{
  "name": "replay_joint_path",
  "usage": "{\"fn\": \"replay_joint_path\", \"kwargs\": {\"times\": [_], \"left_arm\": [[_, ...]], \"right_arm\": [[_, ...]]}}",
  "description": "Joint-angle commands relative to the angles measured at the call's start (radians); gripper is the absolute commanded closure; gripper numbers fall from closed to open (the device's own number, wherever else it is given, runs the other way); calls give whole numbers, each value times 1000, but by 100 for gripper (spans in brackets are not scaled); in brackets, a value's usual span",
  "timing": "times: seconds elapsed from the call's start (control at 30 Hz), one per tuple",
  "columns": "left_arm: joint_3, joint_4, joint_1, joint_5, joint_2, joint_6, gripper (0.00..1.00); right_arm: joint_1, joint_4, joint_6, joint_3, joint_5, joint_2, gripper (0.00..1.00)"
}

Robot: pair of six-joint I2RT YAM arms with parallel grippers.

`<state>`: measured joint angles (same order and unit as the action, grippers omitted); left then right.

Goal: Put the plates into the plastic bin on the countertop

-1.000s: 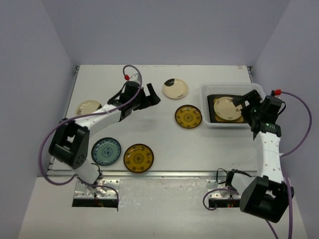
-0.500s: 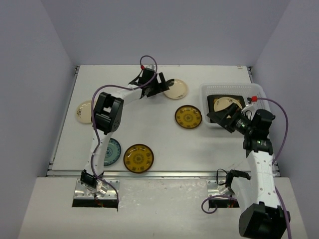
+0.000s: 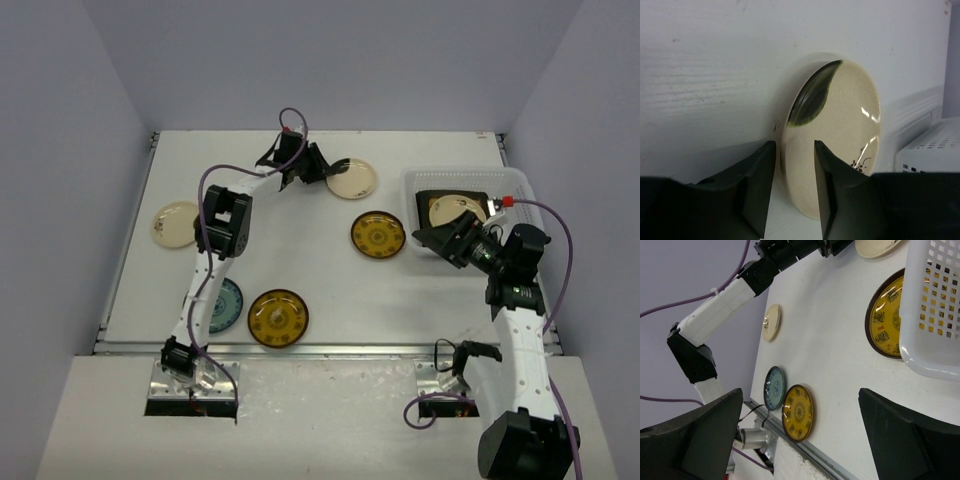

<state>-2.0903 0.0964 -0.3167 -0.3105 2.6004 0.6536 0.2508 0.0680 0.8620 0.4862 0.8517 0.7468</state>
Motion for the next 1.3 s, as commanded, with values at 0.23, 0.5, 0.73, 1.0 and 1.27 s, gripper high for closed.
{"fn": "replay_joint_path", "kwargs": {"times": [0.23,0.5,0.73,1.0,1.27], "left_arm": [[293,-40,33,-29,-163,9,100],[1043,-296,17,78,-892,-58,100],[1334,-303,-24,-25,-1318,-18,100],[1424,-273,-71,-75,-1454,12,100],[1439,-307,-132,-118,-1466,32,100]], "right_arm": [[-5,-118,-10,-45,50,30,1],[-111,-233,44,-7,-33,161,1],[-381,-239,-40,101,-190,393,1],[-520,-373,-20,153,-177,503,14],[-577,-475,7,141,-167,590,80]]}}
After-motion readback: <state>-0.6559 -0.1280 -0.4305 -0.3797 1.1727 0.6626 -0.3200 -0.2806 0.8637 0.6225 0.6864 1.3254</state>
